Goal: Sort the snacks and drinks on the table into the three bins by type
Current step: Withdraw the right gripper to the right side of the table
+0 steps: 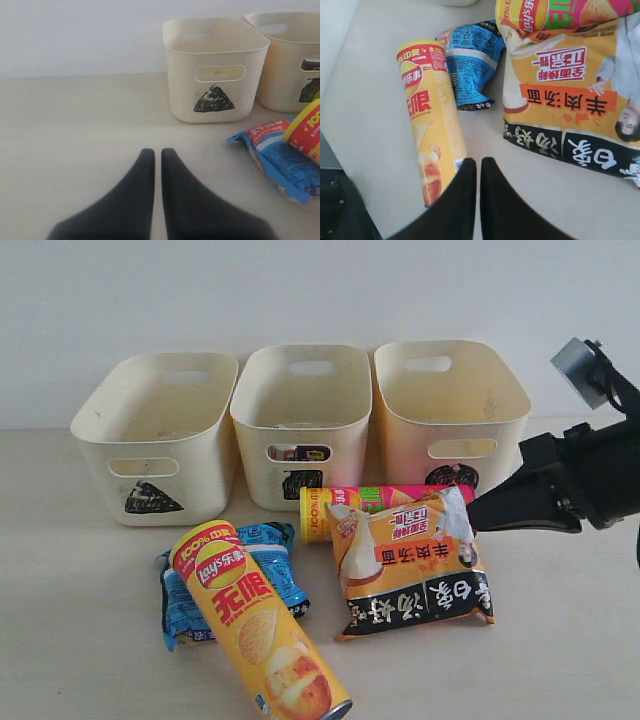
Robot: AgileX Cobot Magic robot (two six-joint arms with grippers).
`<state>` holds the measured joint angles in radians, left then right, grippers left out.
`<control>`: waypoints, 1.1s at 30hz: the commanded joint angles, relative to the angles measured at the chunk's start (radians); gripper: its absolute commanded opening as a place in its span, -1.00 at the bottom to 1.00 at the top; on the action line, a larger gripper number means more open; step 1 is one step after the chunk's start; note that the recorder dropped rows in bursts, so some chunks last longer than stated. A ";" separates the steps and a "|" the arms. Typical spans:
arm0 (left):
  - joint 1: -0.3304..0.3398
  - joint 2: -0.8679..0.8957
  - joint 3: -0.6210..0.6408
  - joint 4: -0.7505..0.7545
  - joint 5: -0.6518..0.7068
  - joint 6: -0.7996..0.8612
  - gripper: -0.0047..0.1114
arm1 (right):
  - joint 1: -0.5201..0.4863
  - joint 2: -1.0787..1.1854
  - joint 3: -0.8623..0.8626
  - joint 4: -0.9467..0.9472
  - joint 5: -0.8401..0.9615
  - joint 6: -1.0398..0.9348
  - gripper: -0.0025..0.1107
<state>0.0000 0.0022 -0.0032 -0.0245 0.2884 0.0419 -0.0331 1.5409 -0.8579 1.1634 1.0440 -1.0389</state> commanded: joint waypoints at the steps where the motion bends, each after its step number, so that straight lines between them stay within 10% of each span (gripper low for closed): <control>1: 0.000 -0.002 0.003 -0.001 -0.004 0.005 -0.84 | -0.007 0.103 -0.076 0.004 0.069 -0.018 -0.96; 18: 0.000 -0.002 0.003 -0.001 -0.004 0.005 -0.84 | -0.203 0.356 -0.179 -0.003 0.171 -0.071 -0.95; 27: 0.000 -0.002 0.003 -0.001 -0.004 0.005 -0.84 | -0.216 0.356 -0.179 0.059 0.122 -0.157 0.13; 33: 0.000 -0.002 0.003 -0.001 -0.004 0.005 -0.84 | -0.216 0.360 -0.179 0.057 0.078 -0.159 0.19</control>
<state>0.0000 0.0022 -0.0032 -0.0245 0.2884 0.0419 -0.2431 1.8986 -1.0353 1.2124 1.1310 -1.1818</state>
